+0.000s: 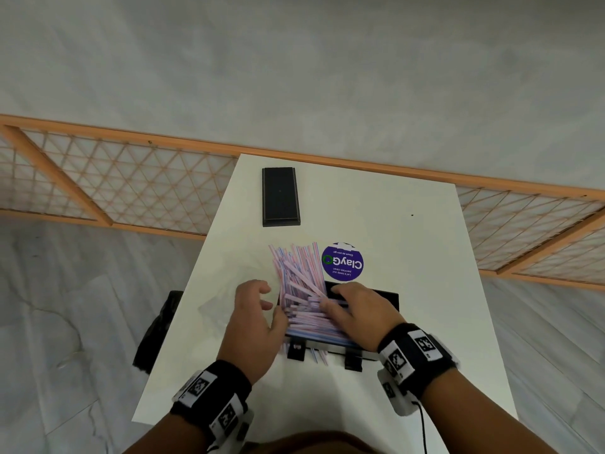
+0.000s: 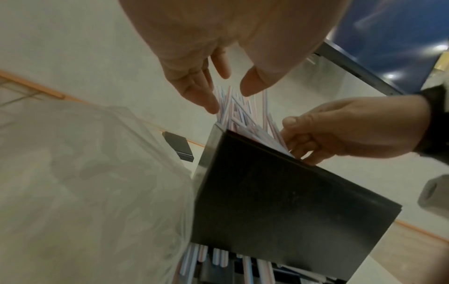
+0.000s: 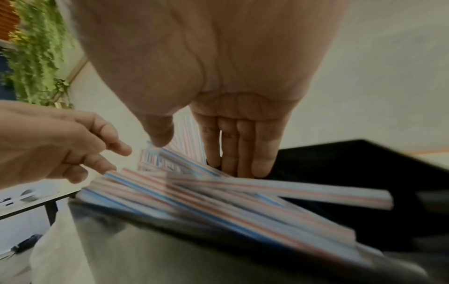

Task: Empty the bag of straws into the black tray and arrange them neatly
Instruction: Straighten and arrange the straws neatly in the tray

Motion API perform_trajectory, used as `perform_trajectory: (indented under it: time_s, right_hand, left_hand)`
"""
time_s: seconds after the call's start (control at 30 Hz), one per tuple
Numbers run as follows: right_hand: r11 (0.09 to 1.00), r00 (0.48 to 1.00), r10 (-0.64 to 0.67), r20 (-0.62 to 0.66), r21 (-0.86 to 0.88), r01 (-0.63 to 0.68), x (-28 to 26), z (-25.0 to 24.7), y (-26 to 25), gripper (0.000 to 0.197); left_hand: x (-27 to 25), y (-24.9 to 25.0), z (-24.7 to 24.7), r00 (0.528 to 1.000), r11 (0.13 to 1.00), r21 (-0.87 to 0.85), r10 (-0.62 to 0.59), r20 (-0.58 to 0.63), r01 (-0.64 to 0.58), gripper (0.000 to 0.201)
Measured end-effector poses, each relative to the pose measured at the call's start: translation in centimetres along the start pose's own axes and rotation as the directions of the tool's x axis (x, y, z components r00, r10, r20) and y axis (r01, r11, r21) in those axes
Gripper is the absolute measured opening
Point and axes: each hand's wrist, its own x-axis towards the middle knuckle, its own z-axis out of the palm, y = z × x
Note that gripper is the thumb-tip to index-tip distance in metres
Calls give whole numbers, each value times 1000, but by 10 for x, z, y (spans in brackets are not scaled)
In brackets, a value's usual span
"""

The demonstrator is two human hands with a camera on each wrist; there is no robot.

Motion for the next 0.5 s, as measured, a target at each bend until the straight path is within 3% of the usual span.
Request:
perform_trajectory:
  time_s: [0.2,0.33,0.5]
  right_hand:
    - [998,996,-62,57,-10,63,10,16,3,30]
    - [998,999,-41,29,54,40,16,16,3,28]
    - [995,998,-21,58,101,15,24,22,-2,26]
  left_hand:
    - [1,8,14,990,987,-156,-24,142,46,62]
    - [3,17,19,984,948,-287,-93,153,134,67]
    - [22,11,27,981,970,-166,-162,102,178,56]
